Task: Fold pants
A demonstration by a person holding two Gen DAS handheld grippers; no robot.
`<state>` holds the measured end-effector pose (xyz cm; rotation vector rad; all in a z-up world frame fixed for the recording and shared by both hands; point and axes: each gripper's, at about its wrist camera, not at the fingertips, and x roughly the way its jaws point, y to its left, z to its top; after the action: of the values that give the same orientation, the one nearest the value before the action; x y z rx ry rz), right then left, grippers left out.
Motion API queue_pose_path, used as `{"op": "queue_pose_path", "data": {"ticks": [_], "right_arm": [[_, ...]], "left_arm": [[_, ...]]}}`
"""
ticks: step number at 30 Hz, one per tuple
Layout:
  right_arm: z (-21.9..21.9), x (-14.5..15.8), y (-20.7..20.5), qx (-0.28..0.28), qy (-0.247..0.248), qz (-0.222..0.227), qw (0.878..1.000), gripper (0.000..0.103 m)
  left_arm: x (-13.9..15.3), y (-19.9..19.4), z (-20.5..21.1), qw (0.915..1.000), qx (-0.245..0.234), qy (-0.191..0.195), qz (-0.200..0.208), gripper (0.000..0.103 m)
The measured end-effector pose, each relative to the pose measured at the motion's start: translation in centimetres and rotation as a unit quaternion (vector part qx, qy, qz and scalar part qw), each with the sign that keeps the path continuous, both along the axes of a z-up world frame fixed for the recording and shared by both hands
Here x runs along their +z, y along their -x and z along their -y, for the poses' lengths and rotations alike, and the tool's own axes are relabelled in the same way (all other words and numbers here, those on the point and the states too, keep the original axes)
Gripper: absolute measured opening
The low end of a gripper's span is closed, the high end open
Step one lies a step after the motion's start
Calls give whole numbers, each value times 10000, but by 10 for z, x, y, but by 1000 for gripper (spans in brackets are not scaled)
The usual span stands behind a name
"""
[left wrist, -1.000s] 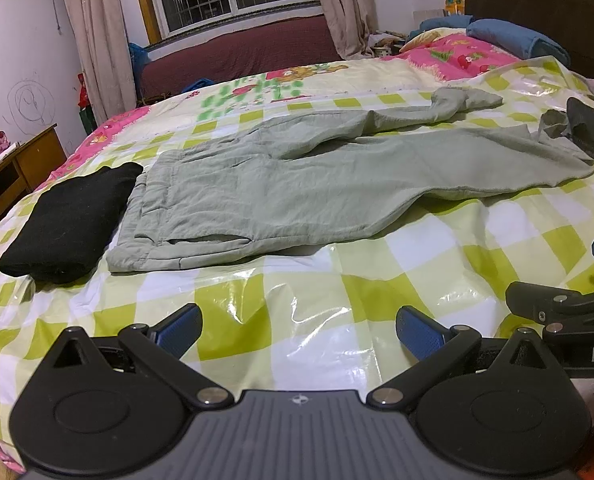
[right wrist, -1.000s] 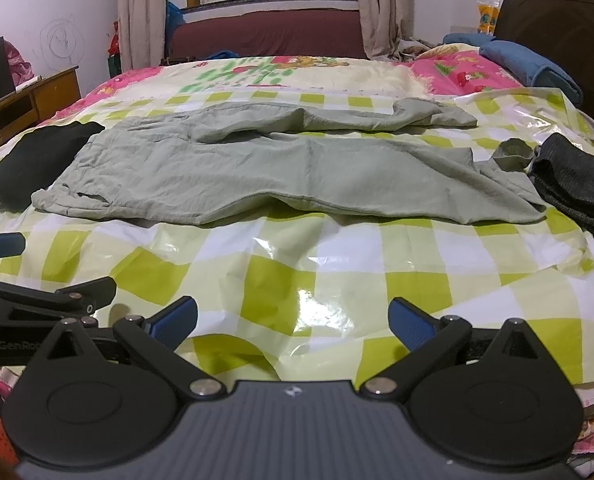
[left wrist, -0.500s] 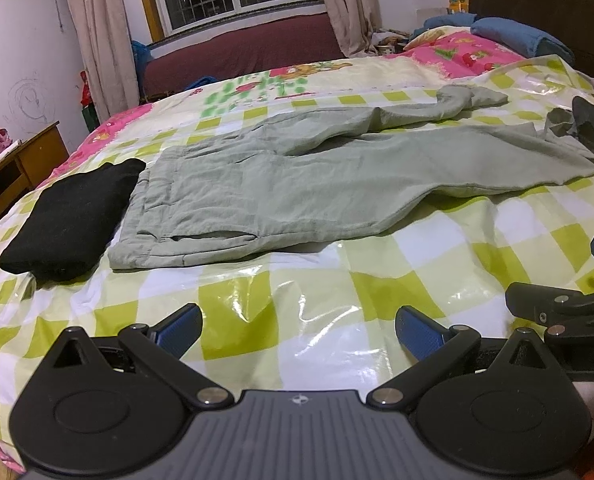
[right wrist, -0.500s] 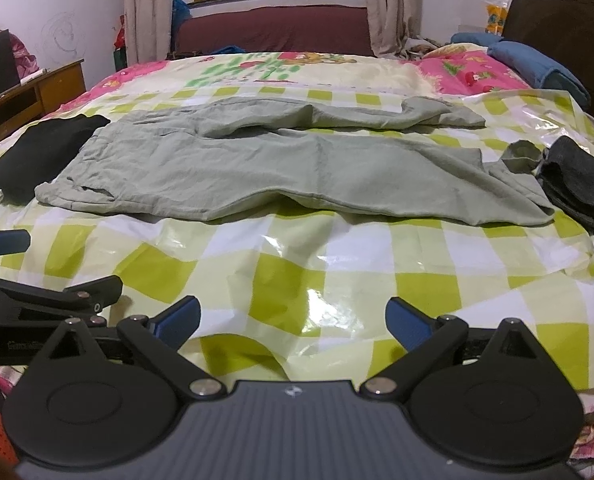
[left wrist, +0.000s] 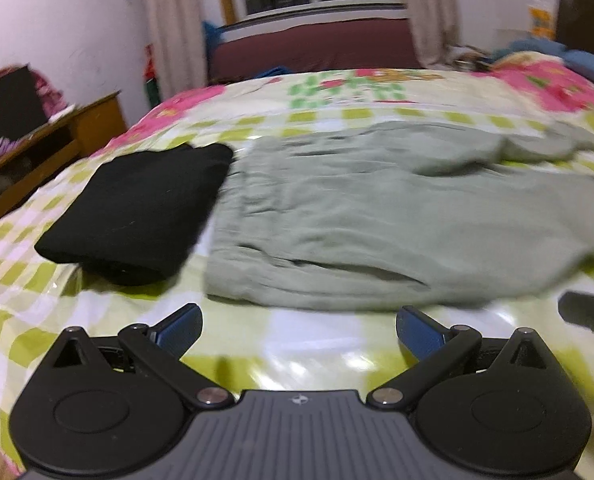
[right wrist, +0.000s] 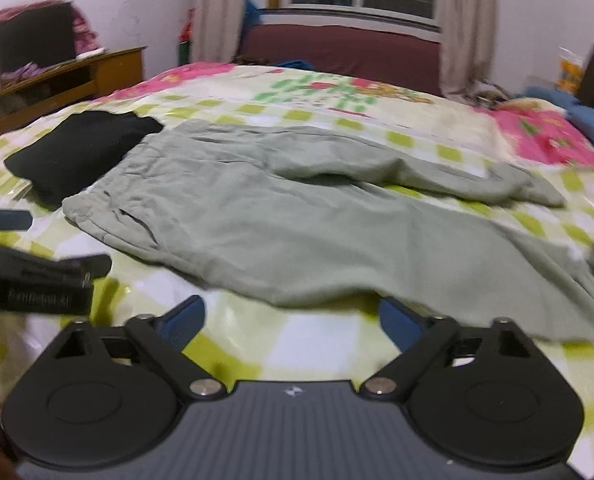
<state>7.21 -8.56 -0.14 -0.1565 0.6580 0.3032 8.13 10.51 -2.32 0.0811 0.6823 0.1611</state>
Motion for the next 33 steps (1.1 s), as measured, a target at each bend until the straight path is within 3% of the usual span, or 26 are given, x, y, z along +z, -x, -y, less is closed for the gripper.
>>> {"op": "queue_pose_path", "data": {"ticks": [7, 9, 11, 14, 16, 19, 27, 29, 33], "right_arm": [[-52, -16, -41, 1071, 361, -3, 9936, 77], [-67, -23, -47, 1350, 525, -23, 9894, 62], [-79, -33, -57, 1494, 574, -272, 9867, 35], [-90, -39, -64, 1571, 515, -435, 9853, 20], [-96, -39, -63, 1605, 565, -446, 9844, 17], [-103, -34, -56, 1770, 396, -525, 9820, 15], [-129, -28, -41, 1906, -57, -587, 9799, 20], [-114, -20, -43, 1762, -371, -718, 9810, 30], [-42, -3, -35, 1012, -688, -663, 9903, 35]], "left_arm": [[-19, -39, -26, 9999, 61, -94, -59, 103], [-25, -44, -30, 9998, -97, -93, -123, 96], [-27, -45, -34, 9996, -199, -70, -160, 81], [-26, -42, -39, 9996, -204, -131, -155, 62], [-23, -37, -47, 9997, -172, -65, -155, 59], [-19, -28, -61, 9999, -28, -68, -149, 59], [-13, -9, -67, 9975, 257, -591, -290, 60], [-11, -4, -65, 9966, 283, -719, -269, 60], [1, 11, -47, 9972, 82, -729, -116, 60]]}}
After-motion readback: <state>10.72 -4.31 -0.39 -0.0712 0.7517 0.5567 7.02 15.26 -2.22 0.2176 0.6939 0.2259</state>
